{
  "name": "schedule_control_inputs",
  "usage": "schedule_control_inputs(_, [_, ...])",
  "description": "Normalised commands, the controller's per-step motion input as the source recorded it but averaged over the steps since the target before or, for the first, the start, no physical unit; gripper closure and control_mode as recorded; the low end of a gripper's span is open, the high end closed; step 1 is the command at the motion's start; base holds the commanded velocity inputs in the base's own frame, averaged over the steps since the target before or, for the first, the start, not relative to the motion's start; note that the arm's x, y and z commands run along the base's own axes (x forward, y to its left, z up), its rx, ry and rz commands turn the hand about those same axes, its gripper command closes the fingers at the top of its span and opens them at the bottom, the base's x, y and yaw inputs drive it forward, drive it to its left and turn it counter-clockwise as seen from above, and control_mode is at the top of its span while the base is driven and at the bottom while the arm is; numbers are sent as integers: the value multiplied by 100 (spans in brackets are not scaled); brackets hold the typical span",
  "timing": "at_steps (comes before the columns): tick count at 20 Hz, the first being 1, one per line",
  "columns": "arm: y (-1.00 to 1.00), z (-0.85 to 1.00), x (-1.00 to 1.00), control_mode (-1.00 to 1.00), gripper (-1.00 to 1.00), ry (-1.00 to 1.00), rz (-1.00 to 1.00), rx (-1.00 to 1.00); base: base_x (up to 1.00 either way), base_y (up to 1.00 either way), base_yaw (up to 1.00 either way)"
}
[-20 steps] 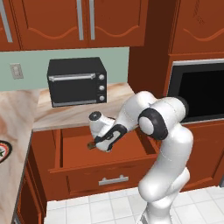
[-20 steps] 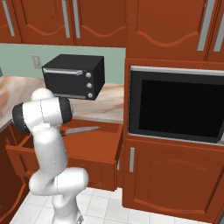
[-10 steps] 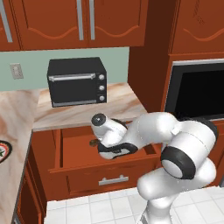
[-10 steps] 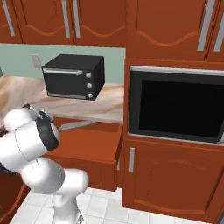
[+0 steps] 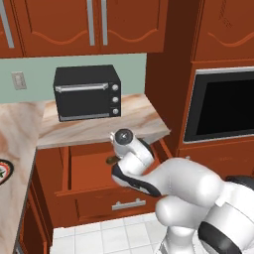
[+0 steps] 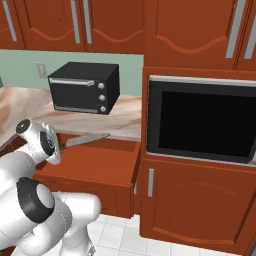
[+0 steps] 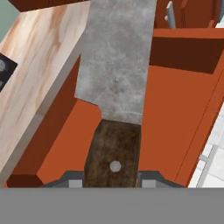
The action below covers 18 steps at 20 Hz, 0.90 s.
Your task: Pick up the knife from the drawer and place it on the cutting board. Then place the meat from the plate to the cutting board.
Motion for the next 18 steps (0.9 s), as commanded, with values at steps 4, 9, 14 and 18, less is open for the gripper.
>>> schedule_control_inputs(4, [-1, 74, 0, -100, 100, 0, 3, 0, 0, 0, 0])
schedule_control_inputs(9, [0, 56, -18, -100, 100, -2, -3, 0, 0, 0, 0])
schedule_control_inputs(14, [0, 29, -52, -100, 100, 0, -20, 0, 0, 0, 0])
schedule_control_inputs(18, [0, 35, -40, -100, 100, -2, -16, 0, 0, 0, 0])
